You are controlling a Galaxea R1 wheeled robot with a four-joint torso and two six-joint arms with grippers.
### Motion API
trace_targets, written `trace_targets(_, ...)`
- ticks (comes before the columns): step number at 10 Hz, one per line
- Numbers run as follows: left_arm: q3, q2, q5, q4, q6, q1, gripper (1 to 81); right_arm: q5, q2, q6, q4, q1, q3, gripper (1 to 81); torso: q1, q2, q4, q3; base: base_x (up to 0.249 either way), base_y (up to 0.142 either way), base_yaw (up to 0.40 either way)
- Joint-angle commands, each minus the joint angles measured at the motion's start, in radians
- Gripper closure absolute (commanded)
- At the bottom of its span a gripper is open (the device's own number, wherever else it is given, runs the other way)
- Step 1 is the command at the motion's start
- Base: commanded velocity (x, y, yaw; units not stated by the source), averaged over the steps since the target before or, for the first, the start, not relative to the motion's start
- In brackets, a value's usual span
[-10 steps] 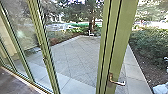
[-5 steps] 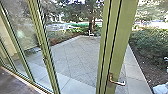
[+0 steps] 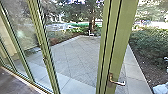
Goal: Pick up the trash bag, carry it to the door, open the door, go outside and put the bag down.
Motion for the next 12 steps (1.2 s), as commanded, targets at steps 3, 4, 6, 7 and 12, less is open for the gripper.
trace_targets(3, -0.003, 0.012, 0.062, 0.002, 0.003, -0.028, 81.1, -0.104, -0.169, -0.002, 0.058, 0.161, 0.132, 1.0, 0.0, 0.0, 0.0, 0.0, 0.0, 0.0, 0.0)
trace_targets(4, -0.003, 0.015, 0.062, 0.002, 0.003, -0.028, 81.1, -0.123, -0.192, -0.002, 0.084, 0.205, 0.147, 1.0, 0.0, 0.0, 0.0, 0.0, 0.0, 0.0, 0.0)
trace_targets(6, -0.003, 0.017, 0.062, 0.002, 0.003, -0.028, 81.1, -0.184, -0.236, -0.002, 0.157, 0.286, 0.172, 1.0, 0.0, 0.0, 0.0, 0.0, 0.0, 0.0, 0.0)
trace_targets(7, -0.003, 0.017, 0.062, 0.002, 0.003, -0.031, 81.1, -0.193, -0.252, -0.002, 0.199, 0.322, 0.187, 1.0, 0.0, 0.0, 0.0, 0.0, 0.0, 0.0, 0.0)
trace_targets(12, -0.003, 0.018, 0.062, 0.002, 0.003, -0.028, 81.1, -0.293, -0.295, 0.006, 0.391, 0.497, 0.192, 1.0, 0.0, 0.0, 0.0, 0.0, 0.0, 0.0, 0.0)
